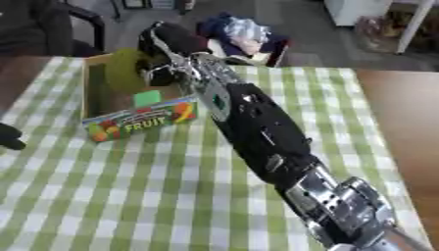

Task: Pick up objects on the table and place them in the box.

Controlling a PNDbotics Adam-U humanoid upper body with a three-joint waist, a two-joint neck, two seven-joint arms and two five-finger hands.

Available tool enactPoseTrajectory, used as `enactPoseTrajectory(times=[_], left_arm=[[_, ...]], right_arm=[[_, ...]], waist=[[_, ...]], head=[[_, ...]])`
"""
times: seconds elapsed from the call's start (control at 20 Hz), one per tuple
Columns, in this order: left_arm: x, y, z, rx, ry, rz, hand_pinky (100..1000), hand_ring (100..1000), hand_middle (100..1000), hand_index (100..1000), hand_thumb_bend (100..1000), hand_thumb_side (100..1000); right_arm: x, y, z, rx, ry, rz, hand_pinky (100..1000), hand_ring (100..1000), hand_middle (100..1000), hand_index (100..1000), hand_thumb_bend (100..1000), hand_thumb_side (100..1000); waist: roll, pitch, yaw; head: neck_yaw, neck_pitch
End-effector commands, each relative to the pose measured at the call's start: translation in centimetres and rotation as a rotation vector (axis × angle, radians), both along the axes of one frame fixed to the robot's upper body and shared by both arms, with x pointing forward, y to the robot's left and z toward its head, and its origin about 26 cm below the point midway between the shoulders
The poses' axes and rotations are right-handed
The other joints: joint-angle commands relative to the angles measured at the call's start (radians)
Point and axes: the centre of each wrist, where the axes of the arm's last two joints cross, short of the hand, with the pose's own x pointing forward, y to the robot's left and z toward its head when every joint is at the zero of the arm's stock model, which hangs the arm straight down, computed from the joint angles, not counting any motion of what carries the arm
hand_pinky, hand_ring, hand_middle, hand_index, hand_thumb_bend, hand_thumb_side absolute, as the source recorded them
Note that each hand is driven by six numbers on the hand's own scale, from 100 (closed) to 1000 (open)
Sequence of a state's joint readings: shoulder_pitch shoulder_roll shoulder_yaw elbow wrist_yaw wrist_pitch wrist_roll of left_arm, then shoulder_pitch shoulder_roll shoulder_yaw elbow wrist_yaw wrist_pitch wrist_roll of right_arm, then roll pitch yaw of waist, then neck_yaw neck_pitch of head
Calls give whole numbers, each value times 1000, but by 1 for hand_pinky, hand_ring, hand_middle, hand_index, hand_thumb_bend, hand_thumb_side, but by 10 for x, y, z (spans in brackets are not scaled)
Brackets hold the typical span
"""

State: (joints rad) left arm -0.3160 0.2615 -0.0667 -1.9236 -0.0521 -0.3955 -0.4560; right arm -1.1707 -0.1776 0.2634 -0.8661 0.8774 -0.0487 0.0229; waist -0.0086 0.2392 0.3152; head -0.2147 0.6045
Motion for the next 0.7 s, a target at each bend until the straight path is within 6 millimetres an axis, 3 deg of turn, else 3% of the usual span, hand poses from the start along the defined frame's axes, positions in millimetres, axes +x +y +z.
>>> enactPoseTrajectory(times=[0.05,0.25,0.7], left_arm=[[-1,0,7,5,-21,-10,794,665,704,870,163,599],[-1,0,6,4,-19,-10,794,665,704,870,161,600],[-1,2,5,1,-16,5,795,665,704,869,156,604]], right_arm=[[2,5,4,-41,-43,-42,657,702,663,900,117,404],[3,5,-6,-117,-28,-52,671,722,711,950,215,526],[1,1,1,-106,-56,-31,658,717,696,933,172,525]], waist=[[3,-21,3],[2,-21,5],[1,-19,-6]], head=[[-7,-15],[-5,-16],[8,-14]])
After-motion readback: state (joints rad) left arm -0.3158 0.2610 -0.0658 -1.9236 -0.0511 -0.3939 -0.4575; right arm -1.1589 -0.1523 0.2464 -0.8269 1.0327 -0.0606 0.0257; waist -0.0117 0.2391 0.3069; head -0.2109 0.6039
